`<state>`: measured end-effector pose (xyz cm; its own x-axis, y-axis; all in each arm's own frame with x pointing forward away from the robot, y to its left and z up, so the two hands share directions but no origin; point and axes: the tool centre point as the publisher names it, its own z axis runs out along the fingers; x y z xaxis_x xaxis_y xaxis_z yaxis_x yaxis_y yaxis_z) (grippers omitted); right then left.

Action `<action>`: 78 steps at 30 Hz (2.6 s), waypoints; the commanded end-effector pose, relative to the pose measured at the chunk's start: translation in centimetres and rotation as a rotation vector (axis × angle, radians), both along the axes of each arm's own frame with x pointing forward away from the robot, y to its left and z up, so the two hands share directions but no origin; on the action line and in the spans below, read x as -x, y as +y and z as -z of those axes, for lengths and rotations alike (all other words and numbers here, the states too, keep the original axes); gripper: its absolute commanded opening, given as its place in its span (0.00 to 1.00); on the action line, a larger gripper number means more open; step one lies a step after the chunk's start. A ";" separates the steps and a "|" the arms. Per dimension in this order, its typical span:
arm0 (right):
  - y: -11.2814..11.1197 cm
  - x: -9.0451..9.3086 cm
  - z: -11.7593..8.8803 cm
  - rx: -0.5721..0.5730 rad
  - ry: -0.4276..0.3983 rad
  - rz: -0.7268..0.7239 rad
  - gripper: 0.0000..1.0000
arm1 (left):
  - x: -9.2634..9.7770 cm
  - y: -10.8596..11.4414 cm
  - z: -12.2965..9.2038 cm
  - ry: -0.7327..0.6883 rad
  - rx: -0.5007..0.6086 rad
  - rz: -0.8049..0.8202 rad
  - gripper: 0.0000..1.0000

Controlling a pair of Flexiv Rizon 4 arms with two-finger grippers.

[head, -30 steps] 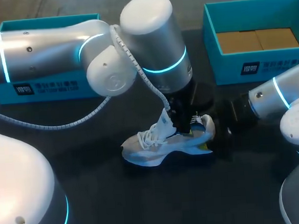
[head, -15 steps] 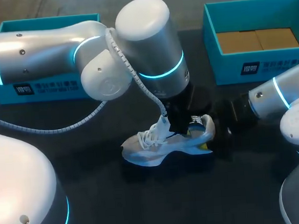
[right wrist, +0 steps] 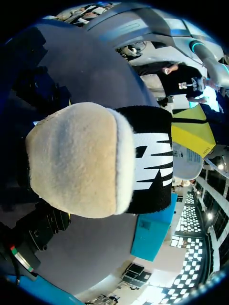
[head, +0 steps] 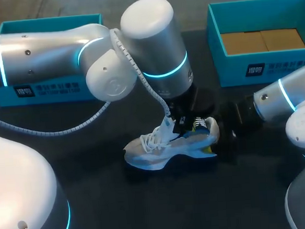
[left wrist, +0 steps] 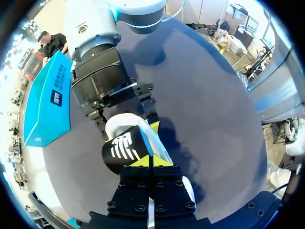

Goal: Take the shoe out of the shoebox, open the shoe tongue, remove and reinsert the insole, then place the shoe into the shoebox

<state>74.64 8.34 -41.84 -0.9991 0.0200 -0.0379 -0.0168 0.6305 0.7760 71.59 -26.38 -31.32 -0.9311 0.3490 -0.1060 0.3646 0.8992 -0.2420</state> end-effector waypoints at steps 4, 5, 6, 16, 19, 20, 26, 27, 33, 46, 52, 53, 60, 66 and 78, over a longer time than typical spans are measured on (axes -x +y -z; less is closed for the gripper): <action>0.1 0.0 0.0 0.004 0.000 0.001 0.00 | 0.8 0.9 -2.0 -0.017 0.037 0.022 0.00; 0.1 0.0 0.0 0.004 0.000 0.001 0.00 | 0.9 0.9 -2.2 -0.024 0.041 0.024 0.00; 0.1 0.0 0.0 0.004 0.000 0.001 0.00 | 1.1 1.0 -2.5 -0.031 0.046 0.027 0.00; 0.1 0.0 0.0 0.004 0.000 0.001 0.00 | 3.3 1.4 -4.8 -0.176 0.070 0.009 0.00; 0.1 0.0 0.0 0.004 0.000 0.001 0.00 | 3.4 1.5 -5.0 -0.203 0.062 -0.010 0.00; 0.1 0.0 0.0 0.004 0.000 0.001 0.00 | 3.3 1.5 -5.0 -0.202 0.062 -0.011 0.00; 0.1 0.0 0.0 0.004 0.000 0.001 0.00 | 3.4 1.7 -4.8 -0.203 0.054 -0.025 0.00; 0.1 0.0 0.0 0.004 0.000 0.001 0.00 | 3.5 1.7 -5.0 -0.206 0.057 -0.023 0.00; 0.1 0.0 0.0 0.004 0.000 0.001 0.00 | 3.5 1.8 -5.4 -0.215 0.057 -0.028 0.00; 0.1 0.0 0.0 0.004 0.000 0.001 0.00 | 3.5 1.8 -5.4 -0.215 0.057 -0.028 0.00; 0.1 0.0 0.0 0.004 0.000 0.001 0.00 | 3.5 1.8 -5.4 -0.215 0.057 -0.028 0.00; 0.1 0.0 0.0 0.004 0.000 0.001 0.00 | 3.5 1.8 -5.4 -0.215 0.057 -0.028 0.00; 0.1 0.0 0.0 0.004 0.000 0.001 0.00 | 3.6 1.8 -8.6 -0.268 0.072 -0.040 0.00; 0.1 0.0 0.0 0.004 0.000 0.001 0.00 | 4.2 2.1 -11.0 -0.292 0.100 -0.029 0.00; 0.1 0.0 0.0 0.004 0.000 0.001 0.00 | 4.7 2.7 -12.9 -0.354 0.131 -0.033 0.00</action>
<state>74.64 8.34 -41.84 -0.9991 0.0200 -0.0379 -0.0168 0.6306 0.7760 67.35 -24.50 -18.63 -0.8422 0.2866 -0.4566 0.4176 0.8825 -0.2163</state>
